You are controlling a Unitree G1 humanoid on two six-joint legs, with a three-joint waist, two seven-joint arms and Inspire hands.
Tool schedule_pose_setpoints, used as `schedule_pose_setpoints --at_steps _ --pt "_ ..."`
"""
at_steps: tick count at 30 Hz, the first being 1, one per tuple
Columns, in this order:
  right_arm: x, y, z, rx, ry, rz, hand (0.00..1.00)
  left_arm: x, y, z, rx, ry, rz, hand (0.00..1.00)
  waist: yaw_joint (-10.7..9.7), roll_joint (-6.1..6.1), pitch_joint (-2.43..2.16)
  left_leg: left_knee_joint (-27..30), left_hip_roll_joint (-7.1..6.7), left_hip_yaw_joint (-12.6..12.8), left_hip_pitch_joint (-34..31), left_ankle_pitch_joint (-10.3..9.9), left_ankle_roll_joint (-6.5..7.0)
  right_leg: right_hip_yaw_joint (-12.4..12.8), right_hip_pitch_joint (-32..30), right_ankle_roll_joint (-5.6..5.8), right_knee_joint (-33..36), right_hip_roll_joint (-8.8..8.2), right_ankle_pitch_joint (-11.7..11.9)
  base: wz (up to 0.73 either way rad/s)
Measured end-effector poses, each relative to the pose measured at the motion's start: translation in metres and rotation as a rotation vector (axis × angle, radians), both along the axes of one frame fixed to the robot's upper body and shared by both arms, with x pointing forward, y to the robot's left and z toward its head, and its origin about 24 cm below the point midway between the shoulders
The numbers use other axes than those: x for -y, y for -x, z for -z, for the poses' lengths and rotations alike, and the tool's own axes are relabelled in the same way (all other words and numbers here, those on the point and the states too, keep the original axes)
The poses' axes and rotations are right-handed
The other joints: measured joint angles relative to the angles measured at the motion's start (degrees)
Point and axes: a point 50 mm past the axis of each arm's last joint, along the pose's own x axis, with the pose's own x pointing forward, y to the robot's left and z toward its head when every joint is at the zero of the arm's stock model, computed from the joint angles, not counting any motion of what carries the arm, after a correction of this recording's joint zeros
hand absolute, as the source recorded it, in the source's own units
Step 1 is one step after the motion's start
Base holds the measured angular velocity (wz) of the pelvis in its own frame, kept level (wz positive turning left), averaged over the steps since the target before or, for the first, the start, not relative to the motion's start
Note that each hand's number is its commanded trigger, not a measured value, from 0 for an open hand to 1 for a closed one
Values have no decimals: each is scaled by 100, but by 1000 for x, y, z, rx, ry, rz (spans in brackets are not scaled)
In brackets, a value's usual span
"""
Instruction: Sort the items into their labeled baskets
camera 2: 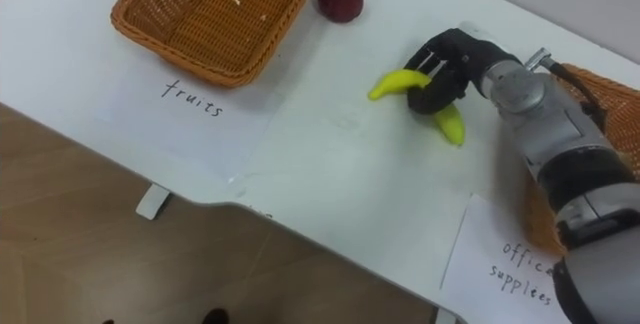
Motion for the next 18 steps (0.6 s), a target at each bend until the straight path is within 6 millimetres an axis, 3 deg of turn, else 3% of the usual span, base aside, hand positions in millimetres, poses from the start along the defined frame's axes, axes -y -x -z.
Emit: schedule_pose_setpoints --at_steps 7,13,18 --pt "-15 6 2 22 6 -75 100 -1 -1 -1 18 2 -20 0 -55 -32 -25 2 -4 24 15 6 6 1 5 0 6 -47 0 -1" --pt "-27 4 -9 64 -10 -128 100 -3 5 0 14 1 -45 0 -178 -22 -50 -26 -8 121 121 14 18 64 63 0 10 -39 2 -7" --pt "-31 4 -12 66 -27 -153 100 -5 19 2 1 12 -97 0 -284 41 -114 -128 -3 135 419 15 21 46 315 2 -2 -51 2 -1"
